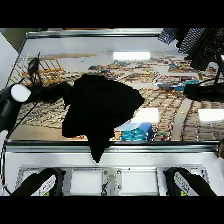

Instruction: Fold the clothes and pants, and hang the long-sleeved shirts on hangers.

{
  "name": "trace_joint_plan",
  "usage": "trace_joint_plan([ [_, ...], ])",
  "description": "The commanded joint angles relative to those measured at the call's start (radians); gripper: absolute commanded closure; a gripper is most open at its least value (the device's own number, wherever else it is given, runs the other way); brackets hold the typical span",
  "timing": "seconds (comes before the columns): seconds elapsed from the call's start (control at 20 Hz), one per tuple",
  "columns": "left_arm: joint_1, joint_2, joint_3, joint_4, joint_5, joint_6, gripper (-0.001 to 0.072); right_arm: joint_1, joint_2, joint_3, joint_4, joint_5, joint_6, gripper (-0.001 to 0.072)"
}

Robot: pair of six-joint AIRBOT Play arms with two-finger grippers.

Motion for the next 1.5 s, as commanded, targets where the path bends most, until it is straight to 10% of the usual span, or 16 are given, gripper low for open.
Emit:
trace_joint_plan([
  [0.0,0.255,0.117,-0.308,-0.067,-0.027,0.01,0.002,-0.003,0.0,-0.074,0.123,0.006,-0.079,0.0226],
  [0.3,0.371,0.127,-0.545,-0.201,-0.035,0.108,0.002,-0.003,-0.001,-0.085,0.145,0.006,-0.079,0.0209],
  [0.6,0.195,0.127,-0.595,-0.294,0.062,0.106,0.0022,-0.003,-0.007,-0.097,0.145,0.007,-0.079,0.0202],
  [0.8,0.047,0.068,-0.558,-0.39,0.087,0.098,0.0699,-0.005,-0.005,-0.096,0.144,0.006,-0.107,0.0203],
  [1.0,-0.27,0.063,-0.329,-0.703,0.176,0.241,0.0699,-0.039,0.022,-0.035,0.136,-0.024,-0.131,0.0203],
  [1.25,-0.759,0.014,0.01,-0.702,0.564,0.251,0.0699,-0.144,0.089,0.061,0.137,-0.135,-0.13,0.0204],
  [1.45,-0.925,-0.233,0.209,-0.702,0.614,0.266,0.0699,-0.19,0.118,0.061,0.136,-0.135,-0.13,0.0204],
])
